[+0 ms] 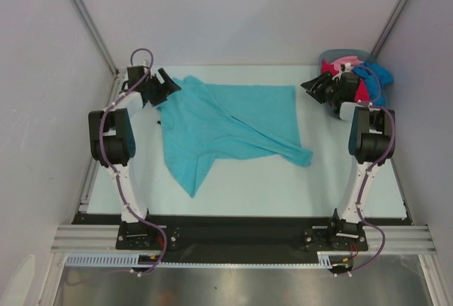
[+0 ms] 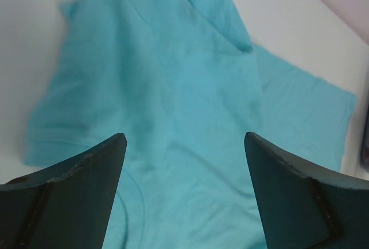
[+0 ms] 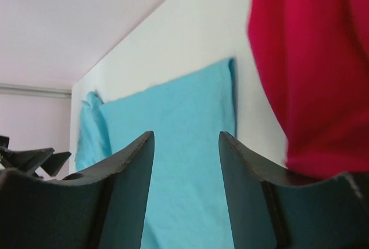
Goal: Fold and stack the t-shirts
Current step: Flatten the tshirt out
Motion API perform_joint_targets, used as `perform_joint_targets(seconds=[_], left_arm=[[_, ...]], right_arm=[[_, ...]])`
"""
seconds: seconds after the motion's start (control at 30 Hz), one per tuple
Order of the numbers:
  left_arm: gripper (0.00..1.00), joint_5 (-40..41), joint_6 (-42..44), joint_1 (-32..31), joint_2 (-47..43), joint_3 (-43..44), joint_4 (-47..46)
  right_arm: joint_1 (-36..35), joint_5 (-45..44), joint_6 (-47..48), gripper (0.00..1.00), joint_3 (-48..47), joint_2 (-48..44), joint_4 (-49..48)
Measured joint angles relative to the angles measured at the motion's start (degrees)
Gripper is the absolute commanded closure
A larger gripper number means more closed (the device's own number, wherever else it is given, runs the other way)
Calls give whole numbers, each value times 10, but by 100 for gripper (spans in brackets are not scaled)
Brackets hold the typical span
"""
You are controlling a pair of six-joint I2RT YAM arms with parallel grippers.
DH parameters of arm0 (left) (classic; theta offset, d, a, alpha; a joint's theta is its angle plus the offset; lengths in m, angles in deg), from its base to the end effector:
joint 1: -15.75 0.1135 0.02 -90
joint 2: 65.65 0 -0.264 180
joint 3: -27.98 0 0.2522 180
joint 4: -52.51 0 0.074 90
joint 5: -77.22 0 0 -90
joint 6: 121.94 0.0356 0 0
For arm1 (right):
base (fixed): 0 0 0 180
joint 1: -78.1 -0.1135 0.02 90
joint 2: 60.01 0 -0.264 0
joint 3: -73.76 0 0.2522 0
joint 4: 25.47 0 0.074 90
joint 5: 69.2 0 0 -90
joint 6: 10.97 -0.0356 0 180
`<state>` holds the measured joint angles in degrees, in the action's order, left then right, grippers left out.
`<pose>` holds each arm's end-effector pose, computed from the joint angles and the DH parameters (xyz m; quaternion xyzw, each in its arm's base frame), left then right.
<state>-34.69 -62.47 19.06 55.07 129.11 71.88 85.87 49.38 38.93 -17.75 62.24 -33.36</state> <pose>0.4757 0.0142 0.1886 -0.1795 0.8715 -0.2662 0.3707 0.4726 -0.0473 0.1670 0.2028 0.7933 0.3467 0.4575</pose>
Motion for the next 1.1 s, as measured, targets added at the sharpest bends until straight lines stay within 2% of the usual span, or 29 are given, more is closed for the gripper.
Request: perform_joint_targets(seconds=[0.2, 0.37, 0.6, 0.73, 1.1], left_arm=[[9, -10, 45, 29, 33, 89, 19], [9, 21, 72, 28, 54, 156, 64], [9, 59, 76, 28, 84, 168, 129], [9, 74, 76, 28, 98, 168, 165], [9, 87, 76, 25, 99, 171, 182]], right_arm=[[-5, 39, -2, 43, -56, 57, -26], [-21, -9, 27, 42, -143, 86, 70], [-51, -89, 45, 41, -268, 129, 261], [-63, -119, 59, 41, -299, 139, 334], [-69, -142, 76, 41, -305, 140, 369]])
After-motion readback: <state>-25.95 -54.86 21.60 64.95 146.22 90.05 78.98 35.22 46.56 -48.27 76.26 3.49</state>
